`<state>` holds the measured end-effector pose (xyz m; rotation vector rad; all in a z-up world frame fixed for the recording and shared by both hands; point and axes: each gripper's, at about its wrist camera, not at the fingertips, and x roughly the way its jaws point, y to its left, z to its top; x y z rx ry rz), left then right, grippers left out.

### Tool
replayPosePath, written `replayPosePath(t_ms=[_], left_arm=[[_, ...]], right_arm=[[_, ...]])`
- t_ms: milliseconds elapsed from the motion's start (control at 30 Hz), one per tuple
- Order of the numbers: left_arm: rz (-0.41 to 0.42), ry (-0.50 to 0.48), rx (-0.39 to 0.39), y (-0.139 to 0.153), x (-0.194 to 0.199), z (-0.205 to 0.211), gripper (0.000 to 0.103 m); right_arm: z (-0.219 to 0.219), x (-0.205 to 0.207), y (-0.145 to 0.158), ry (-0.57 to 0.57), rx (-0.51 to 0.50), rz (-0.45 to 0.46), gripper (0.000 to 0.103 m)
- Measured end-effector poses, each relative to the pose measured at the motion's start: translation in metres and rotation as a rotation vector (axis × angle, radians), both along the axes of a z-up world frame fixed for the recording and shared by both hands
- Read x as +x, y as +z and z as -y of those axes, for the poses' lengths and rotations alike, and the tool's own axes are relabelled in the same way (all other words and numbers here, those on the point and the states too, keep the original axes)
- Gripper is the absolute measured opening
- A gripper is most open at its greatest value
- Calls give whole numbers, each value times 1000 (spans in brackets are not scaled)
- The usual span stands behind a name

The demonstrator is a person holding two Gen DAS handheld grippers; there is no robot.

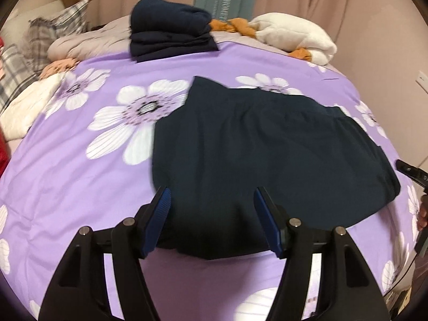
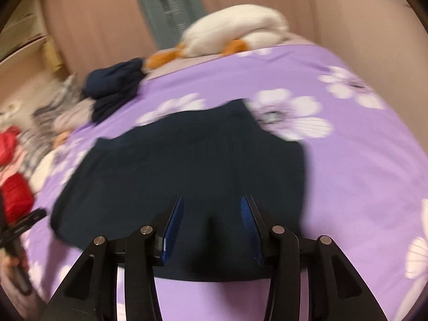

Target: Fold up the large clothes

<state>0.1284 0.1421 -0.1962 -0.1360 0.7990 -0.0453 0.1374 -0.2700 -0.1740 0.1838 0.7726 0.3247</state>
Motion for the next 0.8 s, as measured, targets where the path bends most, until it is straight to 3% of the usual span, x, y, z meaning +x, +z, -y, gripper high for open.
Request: replayPosePath(t_ms=[233,367,467,667,800], left_arm=[[-27,-59,12,-11,19,37,63],[-96,-73,37,-31,31,47,63],[-139,-76,10,-46,35,43,64],[-142,-75,2,-43,35,42,65],[-134,-53,17,-39,30,38,64]], right_arm=[[-67,18,-20,144,-43,-37,45],[-87,25,-44,178,-97,-108,45],[-90,23,-53,191,-131,-113,45],[-88,23,-41,200,-126,-130,45],[-81,16,-30,176,-120,-88,45]])
